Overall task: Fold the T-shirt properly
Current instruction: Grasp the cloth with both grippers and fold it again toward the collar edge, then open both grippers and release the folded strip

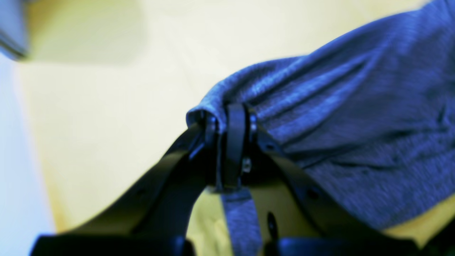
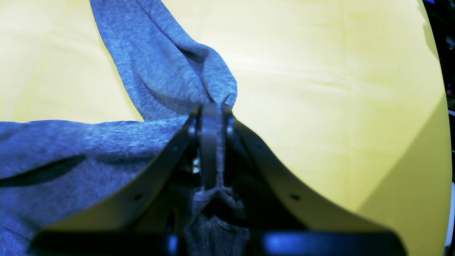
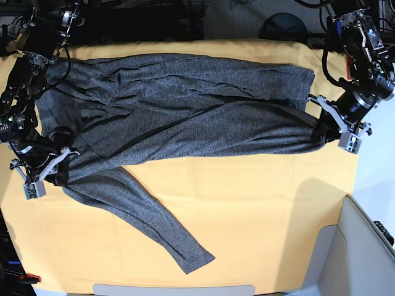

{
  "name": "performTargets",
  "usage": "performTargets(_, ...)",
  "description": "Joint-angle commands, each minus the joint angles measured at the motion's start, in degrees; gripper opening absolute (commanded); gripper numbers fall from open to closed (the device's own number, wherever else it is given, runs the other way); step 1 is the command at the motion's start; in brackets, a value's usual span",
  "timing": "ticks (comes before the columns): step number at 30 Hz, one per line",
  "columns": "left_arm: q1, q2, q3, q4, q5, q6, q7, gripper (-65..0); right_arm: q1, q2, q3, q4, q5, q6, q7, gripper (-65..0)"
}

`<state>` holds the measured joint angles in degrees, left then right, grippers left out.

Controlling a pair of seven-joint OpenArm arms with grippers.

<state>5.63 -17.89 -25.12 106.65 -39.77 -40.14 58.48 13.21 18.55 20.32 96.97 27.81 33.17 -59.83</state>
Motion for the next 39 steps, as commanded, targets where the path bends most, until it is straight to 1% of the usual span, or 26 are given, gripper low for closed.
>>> performTargets(1,-1.63,-0.26,-1.47,0.82,-0.54,0.14,-1.12,-64.8,1.78,0.93,1.79,1.10,0.54,-0.16,1.68,-65.0)
performTargets(4,-2.68,-0.09,-3.05,0.82,-0.54,0.14,-0.94,-64.8,2.04,0.58,3.99,1.01,0.54,-0.16,1.68,-65.0)
performTargets(8,-2.68,-0.09,-2.96,0.82,-0.54,0.14,-0.68,-64.8,1.07,0.93,3.99,1.19,0.54,-0.16,1.50,-65.0)
performTargets(16,1.01,-0.09,-2.88,0.82,-0.63,0.14,-0.59,-64.8,-7.54,0.93,3.99,8.83,0.45,-0.16,1.59,-65.0)
performTargets(20,2.50,-0.44,-2.88,0.82,-0.63,0.14,-0.32,-64.8,-12.03,1.45,4.26,11.82,0.45,-0.16,1.59,-65.0)
performTargets(22,3.38,-0.44,-2.88,0.82,-0.63,0.14,-0.32,-64.8,-14.22,2.42,5.22,12.09,0.45,-0.16,1.59,-65.0)
performTargets(28,6.11,-0.53,-2.79,0.38,-0.36,0.14,-0.32,-64.8,-18.79,2.51,10.15,11.73,0.36,-0.16,1.59,-65.0)
performTargets(33,7.25,-0.53,-2.61,-0.32,-0.28,0.14,-0.24,-64.6,-21.17,2.42,10.76,11.47,0.27,-0.16,1.59,-64.9)
performTargets(35,7.16,-0.53,-1.56,-1.82,-0.28,0.14,-0.24,-64.5,-21.43,2.16,10.59,10.15,0.27,-0.16,1.59,-64.8)
performTargets(37,7.08,-1.85,0.29,-3.40,-0.28,0.14,-0.15,-63.9,-21.34,2.07,10.50,7.95,0.27,-0.16,1.59,-64.7)
performTargets(39,6.81,-3.34,3.10,-4.72,-0.28,0.14,0.99,-60.5,-21.26,2.07,10.50,6.28,0.27,-0.16,1.59,-62.8)
